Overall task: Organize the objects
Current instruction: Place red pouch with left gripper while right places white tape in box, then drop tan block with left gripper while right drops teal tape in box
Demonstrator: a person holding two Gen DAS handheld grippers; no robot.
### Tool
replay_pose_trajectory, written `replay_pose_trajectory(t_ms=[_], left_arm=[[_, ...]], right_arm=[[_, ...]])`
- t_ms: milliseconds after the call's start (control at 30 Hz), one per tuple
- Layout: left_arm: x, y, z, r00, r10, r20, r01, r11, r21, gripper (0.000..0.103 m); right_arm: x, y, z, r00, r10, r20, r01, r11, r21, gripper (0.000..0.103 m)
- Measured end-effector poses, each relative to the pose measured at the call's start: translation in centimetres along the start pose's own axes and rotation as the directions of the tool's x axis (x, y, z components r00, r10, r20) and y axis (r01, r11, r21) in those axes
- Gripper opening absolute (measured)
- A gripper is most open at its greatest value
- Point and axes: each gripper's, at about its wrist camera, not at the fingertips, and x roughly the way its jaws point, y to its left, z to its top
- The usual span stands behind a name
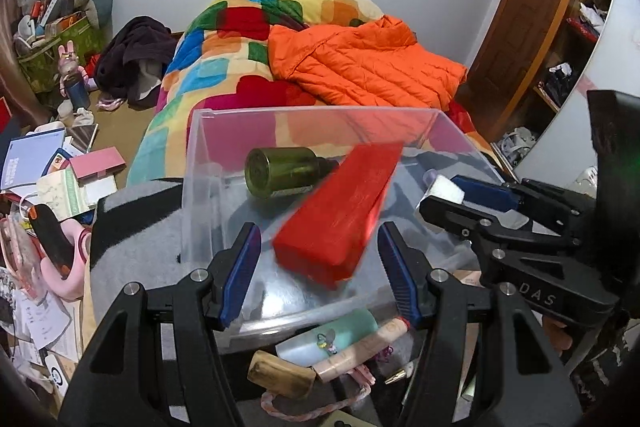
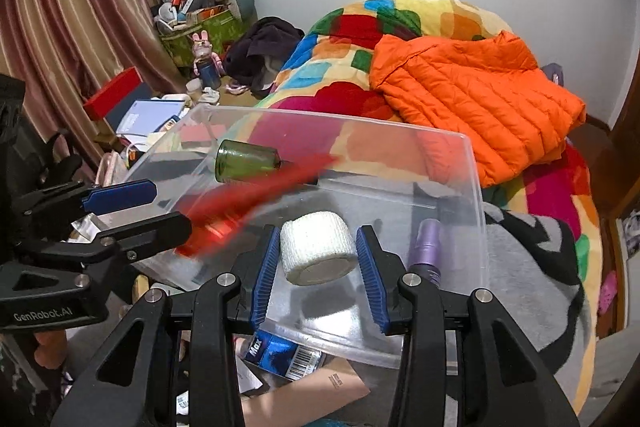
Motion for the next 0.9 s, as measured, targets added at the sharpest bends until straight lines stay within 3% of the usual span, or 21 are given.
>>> replay_pose_trajectory(t_ms=[200,333,433,667,900], left_arm=[[-2.4,-0.9,-0.9,0.998,0.012,0.053,-0.015,0.999,0.046,0.061],[-4.3,-0.8,-1.6,0.995,0.034,0.096,-0.04,0.997,0.061,0.069],[-5.4,-0.2,-2.5,0.994,0.034,0.105,-0.04,0.998,0.052,0.069],[-6.1,1.0,-5.0,0.997,0.026,0.073,-0.028,0.999,0.034,0.069],[-4.9,1.6,-8.2,1.0,0.016,0.006,-0.016,0.999,0.036,0.069]], right_arm=[[-1.8,0.3,-0.4,1.0,0.017,0.023,-0.016,1.0,-0.018,0.04],[-3.6,0.2,-0.9,0.998,0.032,0.046,-0.031,0.999,-0.02,0.043],[-5.1,-0.4,-1.5,0.997,0.044,0.067,-0.044,0.999,-0.009,0.045],[-7.7,-1.6,-3.6,0.995,0.031,0.092,-0.031,1.0,0.003,0.051],[-8.1,-2.4,-7.3,0.999,0.042,0.029,-0.042,0.999,0.009,0.054]])
